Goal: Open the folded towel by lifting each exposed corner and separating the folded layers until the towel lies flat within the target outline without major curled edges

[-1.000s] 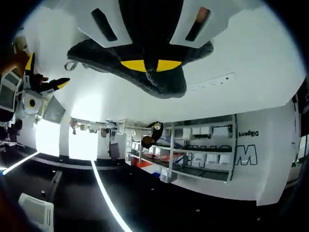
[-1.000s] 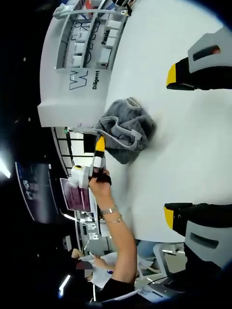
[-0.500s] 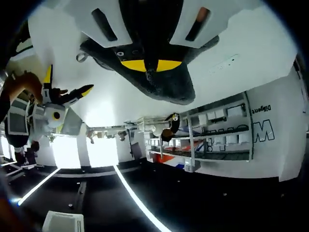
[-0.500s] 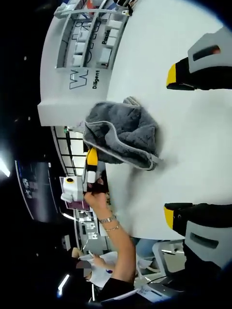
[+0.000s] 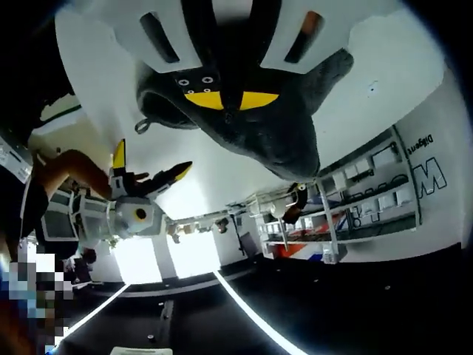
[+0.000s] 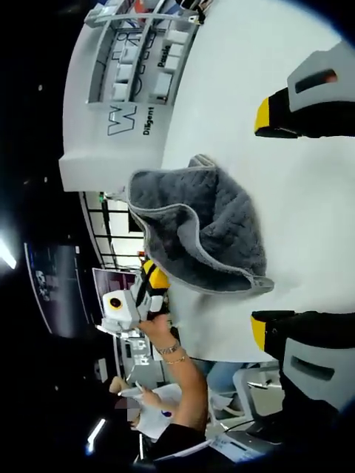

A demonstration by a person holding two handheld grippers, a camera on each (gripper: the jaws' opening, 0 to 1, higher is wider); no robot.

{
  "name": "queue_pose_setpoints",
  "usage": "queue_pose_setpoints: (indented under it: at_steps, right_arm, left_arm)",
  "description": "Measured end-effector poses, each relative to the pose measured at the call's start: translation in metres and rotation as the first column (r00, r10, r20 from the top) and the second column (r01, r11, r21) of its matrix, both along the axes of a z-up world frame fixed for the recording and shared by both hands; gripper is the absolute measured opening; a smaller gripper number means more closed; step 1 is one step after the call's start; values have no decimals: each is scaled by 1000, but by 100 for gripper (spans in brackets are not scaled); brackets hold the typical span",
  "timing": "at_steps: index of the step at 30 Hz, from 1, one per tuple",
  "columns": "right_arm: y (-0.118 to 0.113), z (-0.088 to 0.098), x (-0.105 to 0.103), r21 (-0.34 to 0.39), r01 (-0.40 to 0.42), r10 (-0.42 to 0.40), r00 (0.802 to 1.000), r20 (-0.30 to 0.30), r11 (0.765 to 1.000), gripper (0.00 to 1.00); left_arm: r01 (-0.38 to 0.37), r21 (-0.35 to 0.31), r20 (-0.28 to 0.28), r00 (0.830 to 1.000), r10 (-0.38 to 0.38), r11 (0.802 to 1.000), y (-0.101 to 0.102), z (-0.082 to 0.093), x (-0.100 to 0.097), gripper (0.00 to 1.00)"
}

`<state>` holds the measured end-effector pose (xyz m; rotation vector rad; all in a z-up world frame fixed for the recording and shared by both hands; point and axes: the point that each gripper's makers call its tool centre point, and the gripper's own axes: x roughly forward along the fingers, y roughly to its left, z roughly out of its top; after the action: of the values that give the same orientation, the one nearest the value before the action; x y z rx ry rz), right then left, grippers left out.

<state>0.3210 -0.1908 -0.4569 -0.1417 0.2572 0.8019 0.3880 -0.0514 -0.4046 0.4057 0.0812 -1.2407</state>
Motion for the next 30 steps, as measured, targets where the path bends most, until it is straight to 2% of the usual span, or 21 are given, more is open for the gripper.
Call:
queue_pose_setpoints:
  at_steps: [6, 20, 30]
  right_arm:
    - [0, 0, -5, -13, -7, 7, 1000, 2, 1000, 99]
    - [0, 5, -20, -15, -20, 20, 1000, 22, 1000, 99]
    - [2, 4, -24, -26, -34, 34, 999, 16, 999, 99]
  left_arm:
    - [58, 47, -2, 998, -58, 997, 6, -16, -20, 5]
    - [81, 87, -48, 996, -78, 993, 21, -41, -46, 5]
    - [96, 100, -106, 991, -86, 990, 37, -60, -62, 5]
